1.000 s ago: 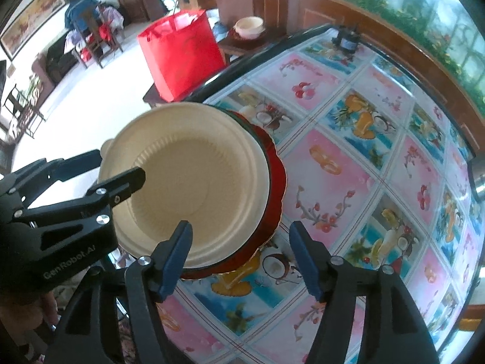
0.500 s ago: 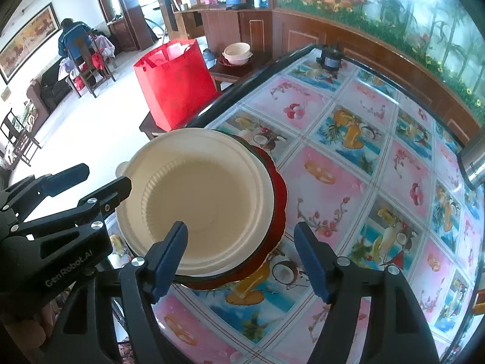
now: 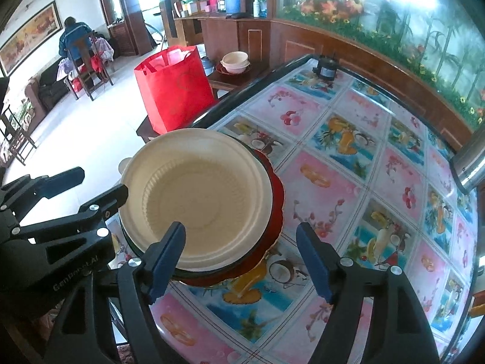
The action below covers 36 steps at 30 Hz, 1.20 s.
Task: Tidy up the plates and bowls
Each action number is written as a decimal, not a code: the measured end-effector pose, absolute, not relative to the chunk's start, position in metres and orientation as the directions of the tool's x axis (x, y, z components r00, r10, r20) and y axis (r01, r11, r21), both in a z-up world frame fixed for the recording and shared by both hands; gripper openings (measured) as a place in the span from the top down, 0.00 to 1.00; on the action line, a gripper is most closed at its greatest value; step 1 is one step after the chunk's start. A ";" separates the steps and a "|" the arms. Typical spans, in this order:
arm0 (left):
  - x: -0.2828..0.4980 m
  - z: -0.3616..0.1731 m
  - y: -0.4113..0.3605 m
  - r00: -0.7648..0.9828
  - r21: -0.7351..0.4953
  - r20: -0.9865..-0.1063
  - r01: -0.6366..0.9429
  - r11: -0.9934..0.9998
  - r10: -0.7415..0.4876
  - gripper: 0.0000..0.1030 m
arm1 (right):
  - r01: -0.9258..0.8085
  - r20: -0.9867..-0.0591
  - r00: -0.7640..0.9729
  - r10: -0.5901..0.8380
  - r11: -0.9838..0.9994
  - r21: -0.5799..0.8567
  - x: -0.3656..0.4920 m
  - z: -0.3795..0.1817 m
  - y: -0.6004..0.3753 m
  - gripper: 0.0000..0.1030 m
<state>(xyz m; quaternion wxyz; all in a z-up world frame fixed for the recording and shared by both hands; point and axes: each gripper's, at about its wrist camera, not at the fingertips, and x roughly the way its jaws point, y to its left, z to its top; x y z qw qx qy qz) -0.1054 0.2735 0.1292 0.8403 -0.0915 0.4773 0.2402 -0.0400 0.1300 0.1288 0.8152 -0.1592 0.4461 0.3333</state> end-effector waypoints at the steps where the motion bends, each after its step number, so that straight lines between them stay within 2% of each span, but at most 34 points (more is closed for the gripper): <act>1: -0.105 0.128 0.274 0.427 0.075 -0.848 -0.490 0.868 0.315 0.40 | -0.686 -0.834 0.381 0.400 0.727 0.036 -0.040 0.128 0.130 0.25; 8: -0.107 0.130 0.273 0.435 0.108 -0.832 -0.481 0.870 0.344 0.40 | -0.683 -0.830 0.379 0.410 0.729 0.048 -0.040 0.126 0.127 0.25; 36: -0.109 0.136 0.260 0.505 0.023 -0.828 -0.403 0.915 0.243 0.40 | -0.695 -0.854 0.346 0.388 0.717 0.045 -0.041 0.111 0.124 0.24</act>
